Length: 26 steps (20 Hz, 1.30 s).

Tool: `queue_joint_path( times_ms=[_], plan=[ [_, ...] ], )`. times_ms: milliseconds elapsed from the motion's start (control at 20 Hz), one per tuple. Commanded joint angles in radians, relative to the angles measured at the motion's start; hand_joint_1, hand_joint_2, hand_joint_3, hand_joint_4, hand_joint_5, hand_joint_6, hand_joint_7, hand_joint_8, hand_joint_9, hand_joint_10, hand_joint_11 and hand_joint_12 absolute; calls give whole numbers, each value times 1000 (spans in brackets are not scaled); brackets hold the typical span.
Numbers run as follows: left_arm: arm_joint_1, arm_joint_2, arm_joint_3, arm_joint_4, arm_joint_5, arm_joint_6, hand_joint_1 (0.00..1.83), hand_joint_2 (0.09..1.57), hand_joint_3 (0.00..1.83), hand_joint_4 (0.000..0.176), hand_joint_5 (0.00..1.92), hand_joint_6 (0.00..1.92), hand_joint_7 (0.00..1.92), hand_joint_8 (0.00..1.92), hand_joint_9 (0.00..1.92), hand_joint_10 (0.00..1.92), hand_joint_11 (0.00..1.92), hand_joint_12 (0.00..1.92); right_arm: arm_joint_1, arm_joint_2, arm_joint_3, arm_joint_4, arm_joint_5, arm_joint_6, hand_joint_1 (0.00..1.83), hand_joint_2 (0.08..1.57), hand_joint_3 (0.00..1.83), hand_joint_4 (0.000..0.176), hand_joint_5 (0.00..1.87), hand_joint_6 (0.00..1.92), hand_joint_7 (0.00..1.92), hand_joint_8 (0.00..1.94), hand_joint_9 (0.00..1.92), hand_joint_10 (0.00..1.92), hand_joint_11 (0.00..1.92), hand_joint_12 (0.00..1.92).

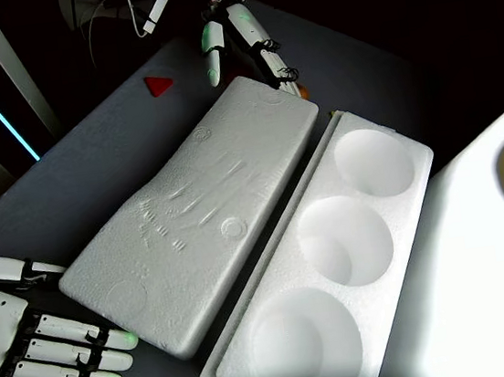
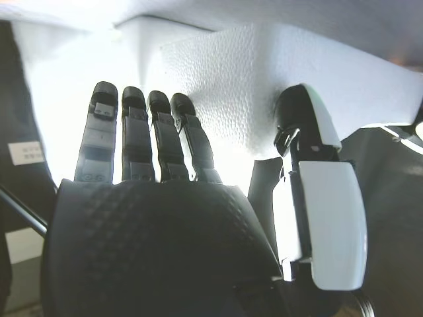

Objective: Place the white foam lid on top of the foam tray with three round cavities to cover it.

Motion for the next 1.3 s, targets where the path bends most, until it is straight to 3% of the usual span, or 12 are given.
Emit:
queue_joint_path(
  times_ms=[0, 50, 100, 200, 300, 400, 450, 550, 800, 850, 1200, 1250],
  plan=[
    [-10, 10, -10, 76, -158, -11, 436, 1126, 8, 0, 113, 9, 0, 0, 0, 0, 0, 0, 1, 16, -8, -65, 161, 23, 412, 1230, 5, 0, 111, 14, 0, 0, 0, 0, 17, 11],
    [-11, 18, -17, 84, -167, -11, 427, 1129, 8, 0, 109, 7, 0, 0, 0, 0, 0, 0, -6, 27, -16, -71, 180, 29, 391, 1231, 5, 0, 113, 14, 0, 0, 0, 0, 45, 27],
    [-12, 31, -28, 93, -183, -11, 435, 1130, 7, 0, 108, 6, 0, 0, 0, 0, 0, 0, -11, 43, -28, -79, 203, 31, 381, 1208, 1, 0, 123, 7, 5, 2, 0, 0, 8, 490],
    [-15, 49, -41, 104, -205, -11, 421, 1134, 7, 0, 111, 6, 0, 0, 0, 0, 0, 0, -14, 64, -38, -94, 226, 39, 381, 1191, 0, 0, 89, 3, 0, 0, 0, 0, 0, 816],
    [-25, 61, -45, 113, -220, -11, 391, 1132, 5, 0, 113, 6, 0, 0, 0, 0, 0, 0, -14, 77, -40, -106, 236, 39, 423, 1195, 1, 0, 93, 4, 0, 0, 19, 11, 0, 1310],
    [-49, 67, -40, 117, -222, -10, 409, 1134, 5, 0, 124, 9, 0, 0, 0, 0, 0, 0, -2, 79, -29, -111, 236, 39, 480, 1191, 0, 0, 106, 10, 0, 0, 22, 14, 0, 1373],
    [-63, 65, -33, 120, -209, -10, 407, 1136, 5, 0, 121, 8, 0, 0, 0, 0, 0, 0, 5, 79, -25, -111, 235, 39, 490, 1200, 0, 0, 81, 8, 0, 0, 4, 2, 0, 1246],
    [-101, 52, -14, 128, -176, -10, 413, 1134, 3, 0, 120, 6, 0, 0, 0, 0, 0, 0, 29, 77, -9, -111, 218, 39, 471, 1194, 0, 0, 57, 2, 0, 0, 16, 7, 0, 1229],
    [-175, 32, 35, 135, -128, -15, 421, 1112, 0, 0, 152, 17, 0, 0, 0, 0, 0, 0, 128, 52, 45, -136, 136, 31, 486, 1200, 0, 0, 121, 32, 97, 19, 102, 110, 0, 1592],
    [-190, 28, 48, 135, -115, -15, 423, 1113, 0, 0, 159, 20, 0, 0, 0, 0, 0, 0, 153, 44, 58, -144, 111, 26, 484, 1192, 0, 0, 120, 47, 81, 6, 20, 277, 0, 1634],
    [-286, -9, 132, 138, -29, -22, 475, 1095, 0, 0, 182, 20, 0, 0, 0, 0, 27, 13, 282, -11, 140, -150, -9, -2, 501, 1223, 6, 0, 94, 58, 27, 2, 0, 185, 0, 1453],
    [-299, -18, 150, 138, -13, -25, 466, 1096, 0, 0, 180, 18, 0, 0, 0, 0, 37, 20, 300, -18, 152, -150, -23, -7, 532, 1220, 2, 0, 94, 68, 55, 11, 0, 241, 0, 1464]
  ],
)
